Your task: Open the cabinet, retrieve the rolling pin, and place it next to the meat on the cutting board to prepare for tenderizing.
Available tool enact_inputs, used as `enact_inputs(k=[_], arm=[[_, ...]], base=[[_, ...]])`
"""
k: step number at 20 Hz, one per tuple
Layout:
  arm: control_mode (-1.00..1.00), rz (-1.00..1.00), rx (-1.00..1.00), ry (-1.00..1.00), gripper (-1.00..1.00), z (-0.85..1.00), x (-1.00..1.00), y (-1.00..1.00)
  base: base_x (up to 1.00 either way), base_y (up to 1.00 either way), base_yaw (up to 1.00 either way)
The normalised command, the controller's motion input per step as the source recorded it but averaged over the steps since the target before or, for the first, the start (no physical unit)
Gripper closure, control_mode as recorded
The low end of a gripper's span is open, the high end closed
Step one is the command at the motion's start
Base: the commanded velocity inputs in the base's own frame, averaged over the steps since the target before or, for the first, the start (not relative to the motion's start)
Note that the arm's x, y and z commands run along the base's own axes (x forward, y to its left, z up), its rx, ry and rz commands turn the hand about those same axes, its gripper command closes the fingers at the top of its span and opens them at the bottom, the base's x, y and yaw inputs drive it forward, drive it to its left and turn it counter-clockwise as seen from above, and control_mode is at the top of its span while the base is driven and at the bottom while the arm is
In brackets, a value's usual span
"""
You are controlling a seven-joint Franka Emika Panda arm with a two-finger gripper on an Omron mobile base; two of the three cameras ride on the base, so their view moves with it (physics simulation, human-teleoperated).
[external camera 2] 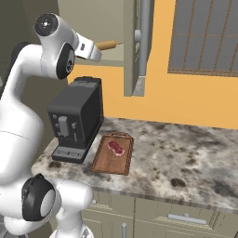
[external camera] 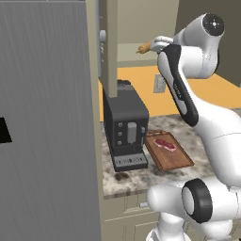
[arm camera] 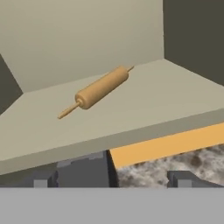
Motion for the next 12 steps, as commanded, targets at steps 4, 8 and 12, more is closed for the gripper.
enact_inputs(k=[4, 8, 12], arm=[[-1.00, 0.00, 0.00, -0.02, -1.00, 0.00, 0.05, -0.01], [-1.00, 0.00, 0.00, 0.00, -1.00, 0.01, 0.29, 0.00], [-1.00, -0.01, 0.00, 0.02, -1.00, 0.02, 0.44, -0.01]], base=[[0.00, 0.00, 0.00], [0.00, 0.00, 0.00], [0.00, 0.00, 0.00]])
